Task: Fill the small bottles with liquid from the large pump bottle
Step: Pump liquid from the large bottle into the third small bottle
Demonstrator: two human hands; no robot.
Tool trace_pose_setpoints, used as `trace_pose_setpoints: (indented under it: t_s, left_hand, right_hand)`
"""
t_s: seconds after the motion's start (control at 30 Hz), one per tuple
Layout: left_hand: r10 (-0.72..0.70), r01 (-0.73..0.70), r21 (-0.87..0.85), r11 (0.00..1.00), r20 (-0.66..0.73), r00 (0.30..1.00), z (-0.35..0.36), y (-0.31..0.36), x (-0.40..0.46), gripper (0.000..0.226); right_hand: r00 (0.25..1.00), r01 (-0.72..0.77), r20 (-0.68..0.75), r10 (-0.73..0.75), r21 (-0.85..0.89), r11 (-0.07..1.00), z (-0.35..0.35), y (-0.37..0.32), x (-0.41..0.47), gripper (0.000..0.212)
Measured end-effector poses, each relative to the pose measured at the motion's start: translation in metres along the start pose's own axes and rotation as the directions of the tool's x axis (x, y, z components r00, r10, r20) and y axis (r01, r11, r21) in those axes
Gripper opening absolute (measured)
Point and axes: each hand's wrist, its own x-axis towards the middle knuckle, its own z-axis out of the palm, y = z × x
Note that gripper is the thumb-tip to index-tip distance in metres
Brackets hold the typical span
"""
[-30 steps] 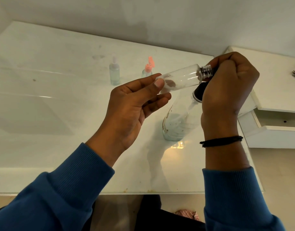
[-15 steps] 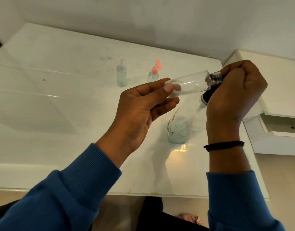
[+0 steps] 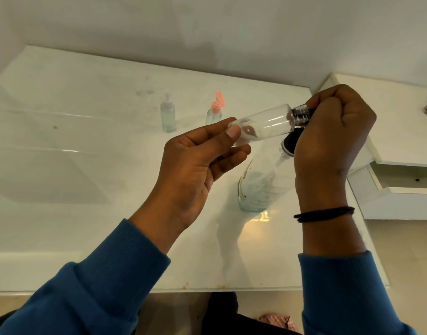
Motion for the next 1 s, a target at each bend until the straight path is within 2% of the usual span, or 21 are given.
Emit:
trace_pose_setpoints:
  t_s: [0.2,0.33,0.53,0.67,0.83,1.0]
  left_hand:
    - [-0.003,0.003,0.019,1.0,-0.006,1.0,-0.0008,-0.0025,0.0008,0.043]
    - [0.001,-0.001,0.016,1.0,0.0,1.0,0.0006,-0.0014,0.0008,0.043]
    - [0.004,-0.004,0.014,1.0,-0.008,1.0,0.001,-0.0019,0.0008,0.043]
    - [0.005,-0.005,0.008,1.0,-0.008,1.0,0.0015,-0.0012,0.0008,0.044]
    - [-0.001,0.001,0.014,1.0,-0.012,1.0,0.0015,-0.0029,0.0,0.044]
    - [0.001,-0.001,0.017,1.0,-0.002,1.0,0.0026,-0.0021,-0.0004,0.042]
  right_hand:
    - [0.999,-0.035,-0.004,0.035,0.056,0.998,0.0035,0.0058,-0.0023,0.031]
    - [1.0,-0.014,-0.021,0.014,0.0,1.0,0.0004,0.0038,0.0011,0.031]
    - [0.999,-0.02,-0.031,0.021,0.027,0.999,0.0037,0.0078,-0.0004,0.029]
    - [0.998,0.032,-0.046,-0.033,-0.03,0.999,0.0018,0.005,-0.0011,0.03]
    - [0.999,0.018,-0.046,-0.018,0.003,1.0,0.0031,0.009,-0.003,0.029]
    - [0.998,0.048,-0.037,-0.05,-0.042,0.998,-0.0014,0.0063,0.0005,0.027]
